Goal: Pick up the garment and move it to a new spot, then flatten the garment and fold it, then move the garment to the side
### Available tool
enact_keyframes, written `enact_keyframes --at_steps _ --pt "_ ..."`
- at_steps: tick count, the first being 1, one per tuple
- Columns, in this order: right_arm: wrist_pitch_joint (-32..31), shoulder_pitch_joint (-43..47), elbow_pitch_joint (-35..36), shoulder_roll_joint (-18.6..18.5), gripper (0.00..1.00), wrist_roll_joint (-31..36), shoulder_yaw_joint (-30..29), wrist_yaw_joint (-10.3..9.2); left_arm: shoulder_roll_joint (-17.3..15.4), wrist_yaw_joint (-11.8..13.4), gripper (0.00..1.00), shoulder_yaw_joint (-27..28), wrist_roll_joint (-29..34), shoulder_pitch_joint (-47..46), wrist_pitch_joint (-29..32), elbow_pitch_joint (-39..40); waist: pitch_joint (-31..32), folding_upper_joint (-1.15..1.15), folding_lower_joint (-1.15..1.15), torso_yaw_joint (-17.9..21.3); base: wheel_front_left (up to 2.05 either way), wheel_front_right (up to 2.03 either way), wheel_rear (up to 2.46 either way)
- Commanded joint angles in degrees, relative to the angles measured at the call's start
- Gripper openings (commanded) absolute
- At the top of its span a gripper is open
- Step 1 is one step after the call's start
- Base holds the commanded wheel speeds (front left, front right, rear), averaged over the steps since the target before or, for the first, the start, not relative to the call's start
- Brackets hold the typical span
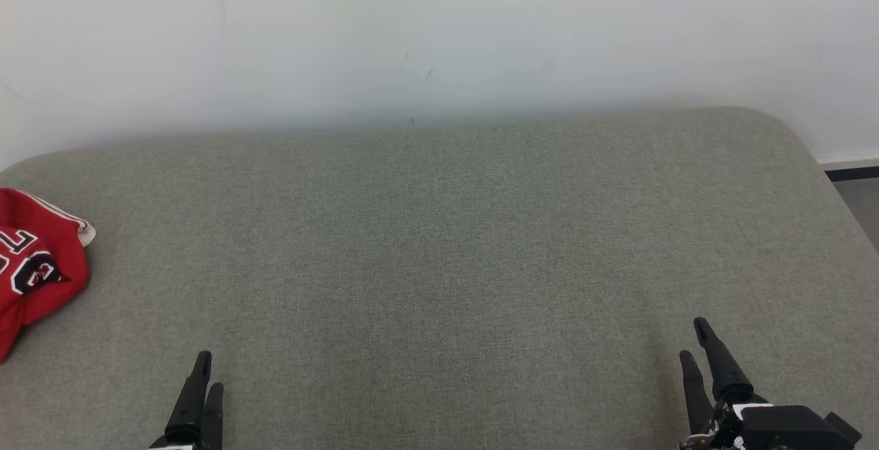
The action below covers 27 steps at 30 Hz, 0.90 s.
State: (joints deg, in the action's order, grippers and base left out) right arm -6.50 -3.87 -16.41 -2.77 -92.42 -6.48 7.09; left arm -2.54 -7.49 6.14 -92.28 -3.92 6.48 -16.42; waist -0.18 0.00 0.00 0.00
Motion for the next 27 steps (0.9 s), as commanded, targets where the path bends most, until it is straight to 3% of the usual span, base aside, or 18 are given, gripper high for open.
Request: enact_keyframes --at_steps 1,9,27 --pt "0.64 -0.40 1.15 -0.17 1.00 0.62 0.62 0.04 -0.24 0.00 1.00 -0.13 0.51 -0.41 -0.76 0.92 -0.03 0.00 0.00 0.00 0.00 0.00 0.00" --pt "2.87 -0.04 1.91 -1.25 1.00 4.28 2.75 0.08 -1.05 0.00 1.00 -0.97 4.78 0.11 -2.89 1.28 -0.13 0.00 0.00 0.00 0.00 0.00 0.00" --pt "7.38 1.59 3.52 -1.63 1.00 24.78 5.20 0.18 -1.40 0.00 1.00 -1.45 26.04 2.10 -7.40 2.99 -0.22 0.00 0.00 0.02 0.00 0.00 0.00"
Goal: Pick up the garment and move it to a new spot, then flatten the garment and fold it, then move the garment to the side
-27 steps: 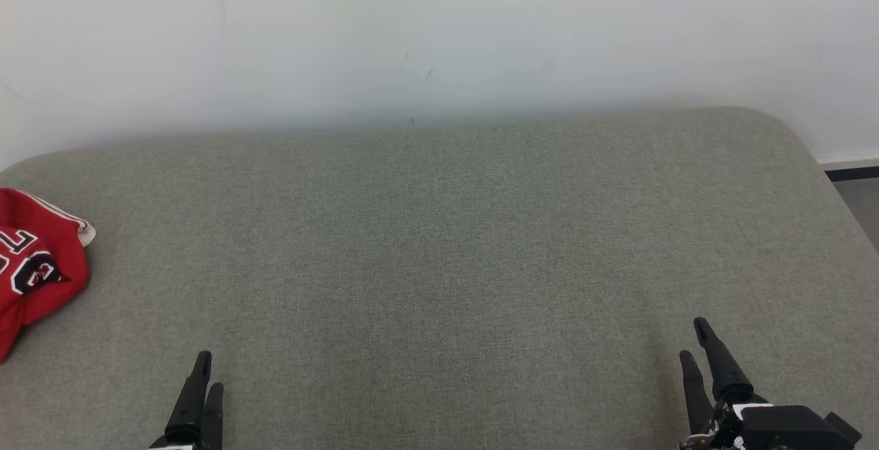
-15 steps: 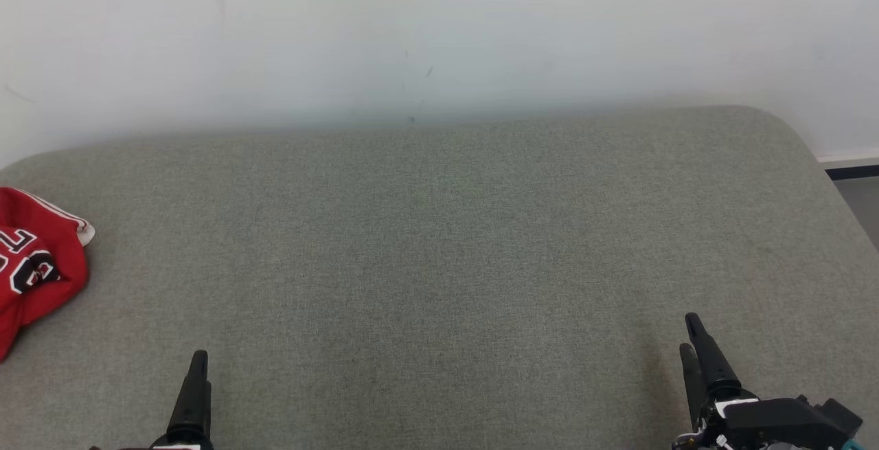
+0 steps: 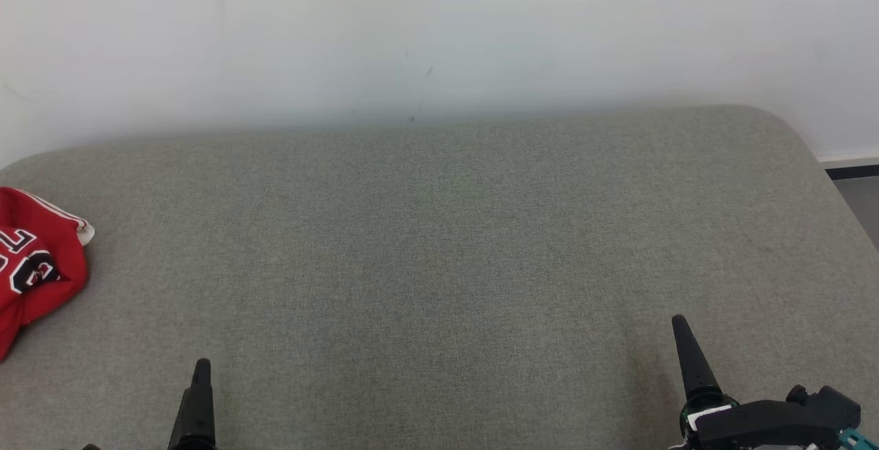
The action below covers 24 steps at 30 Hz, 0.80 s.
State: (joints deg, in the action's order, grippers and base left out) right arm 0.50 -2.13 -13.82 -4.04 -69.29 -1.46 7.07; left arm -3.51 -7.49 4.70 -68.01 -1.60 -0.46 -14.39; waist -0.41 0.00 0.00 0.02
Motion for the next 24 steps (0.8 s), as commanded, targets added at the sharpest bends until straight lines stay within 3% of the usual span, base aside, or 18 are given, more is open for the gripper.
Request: enact_keyframes --at_steps 1,24 --pt "0.62 -0.04 0.99 -0.34 1.00 2.65 0.32 0.21 -0.48 0.00 1.00 -0.04 2.95 -0.16 -0.70 1.03 0.01 0.00 0.00 0.01 0.00 0.00 0.00" --pt "5.23 1.60 1.88 -0.07 1.00 23.90 2.36 0.32 -1.58 0.00 1.00 -1.05 25.89 1.40 -5.27 1.71 -0.28 0.00 0.00 0.58 0.00 0.00 0.00"
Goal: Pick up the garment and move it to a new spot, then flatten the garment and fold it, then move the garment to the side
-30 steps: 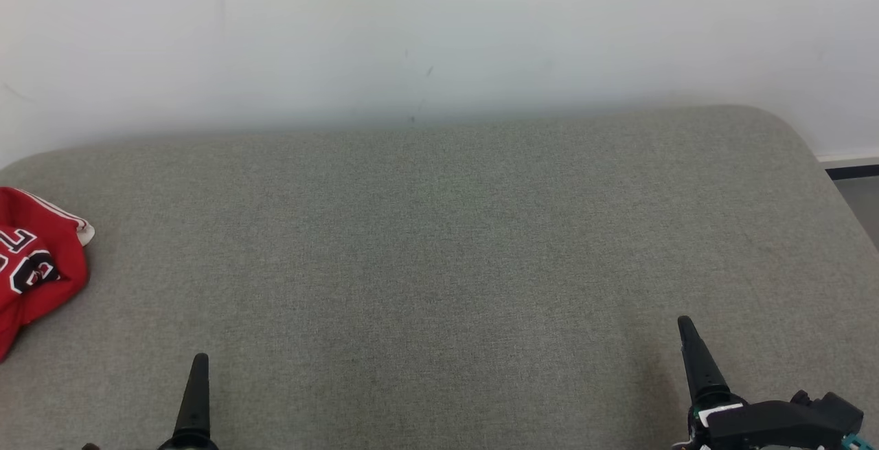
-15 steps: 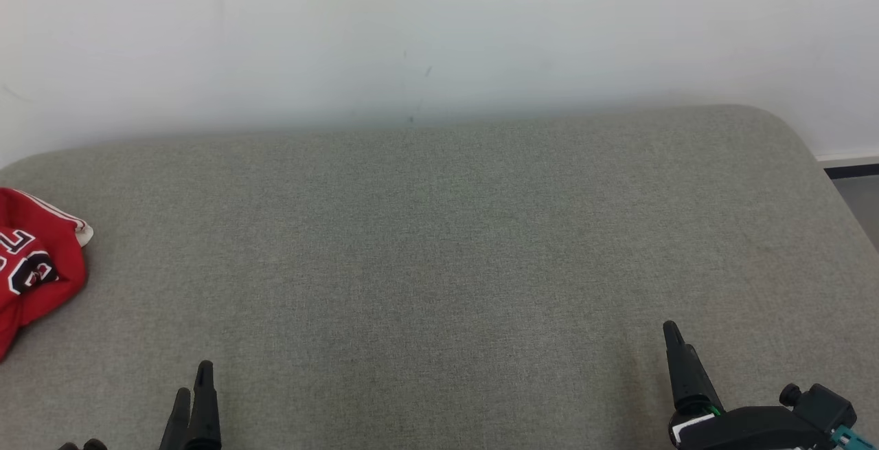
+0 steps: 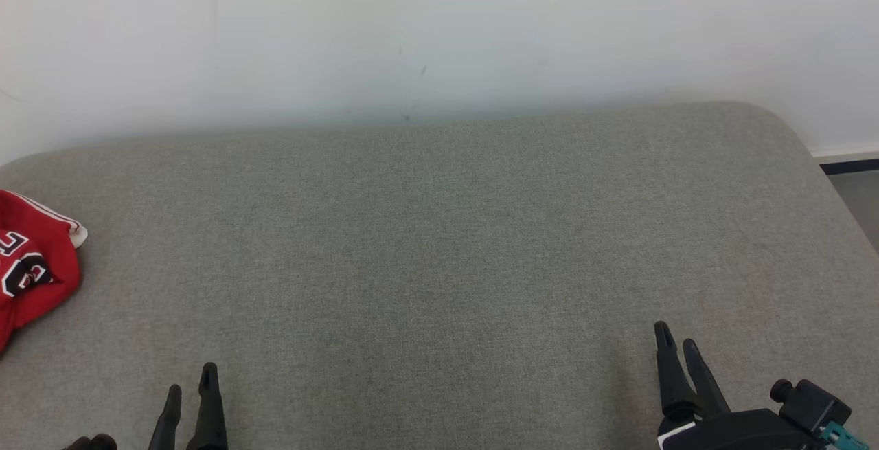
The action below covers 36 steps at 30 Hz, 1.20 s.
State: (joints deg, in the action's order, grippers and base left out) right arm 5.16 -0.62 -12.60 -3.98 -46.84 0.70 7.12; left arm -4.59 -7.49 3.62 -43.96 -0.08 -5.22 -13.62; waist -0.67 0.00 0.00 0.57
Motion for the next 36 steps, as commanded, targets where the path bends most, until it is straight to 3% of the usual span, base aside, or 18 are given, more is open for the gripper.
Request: enact_keyframes --at_steps 1,36 --pt "0.73 0.14 0.70 -0.14 1.00 2.19 0.25 0.27 -0.53 0.00 1.00 0.06 2.59 -0.07 -0.67 0.96 -0.03 0.00 0.00 0.05 0.00 0.00 0.00" --pt "5.87 1.42 0.02 -0.49 1.00 24.80 1.56 0.41 -0.43 0.12 1.00 2.46 25.23 1.88 -5.84 -0.11 -0.28 0.00 0.00 0.97 0.00 0.00 0.00"
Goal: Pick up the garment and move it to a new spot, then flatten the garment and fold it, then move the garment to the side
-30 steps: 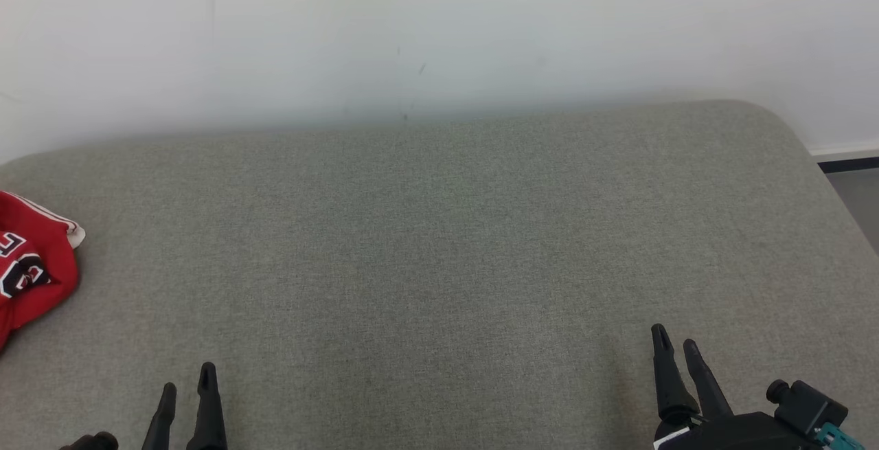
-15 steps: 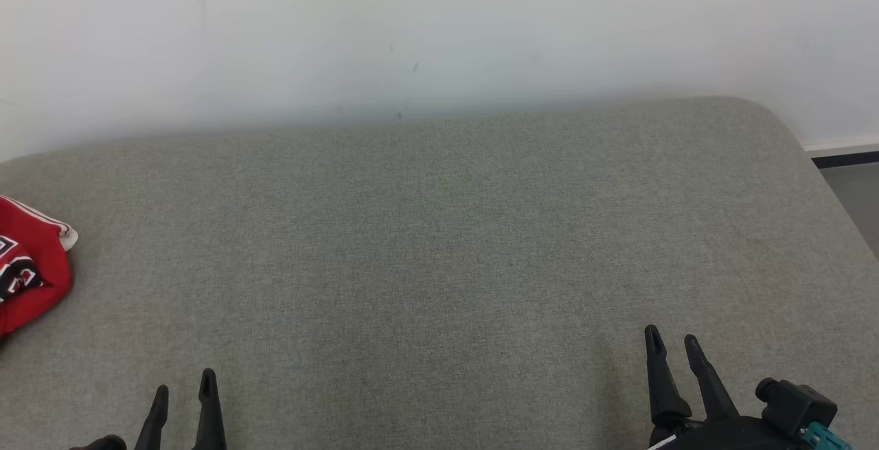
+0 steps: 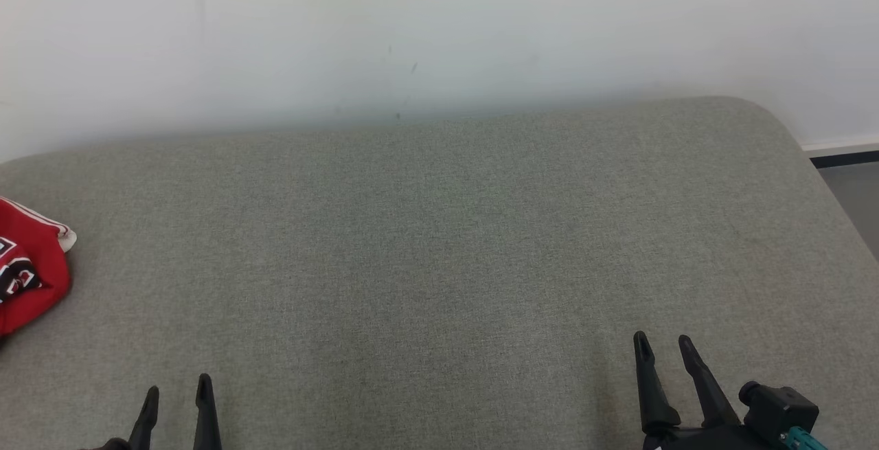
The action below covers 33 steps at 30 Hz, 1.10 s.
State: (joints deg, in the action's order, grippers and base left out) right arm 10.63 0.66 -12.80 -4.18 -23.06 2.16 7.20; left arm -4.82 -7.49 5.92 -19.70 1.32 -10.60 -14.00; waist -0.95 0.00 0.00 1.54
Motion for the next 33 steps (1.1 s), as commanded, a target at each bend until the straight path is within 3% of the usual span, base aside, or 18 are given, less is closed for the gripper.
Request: enact_keyframes --at_steps 1,33 --pt "0.57 0.16 0.21 -0.30 1.00 1.55 0.16 0.34 -0.19 0.12 1.00 0.23 1.58 0.52 -0.59 0.28 0.00 0.00 0.00 0.01 0.00 0.00 0.00" --pt "4.18 1.74 0.38 0.06 1.00 16.83 0.18 0.37 0.09 0.07 1.00 2.47 16.49 2.22 -4.27 -0.30 0.05 0.00 0.00 0.27 0.00 0.00 0.00"
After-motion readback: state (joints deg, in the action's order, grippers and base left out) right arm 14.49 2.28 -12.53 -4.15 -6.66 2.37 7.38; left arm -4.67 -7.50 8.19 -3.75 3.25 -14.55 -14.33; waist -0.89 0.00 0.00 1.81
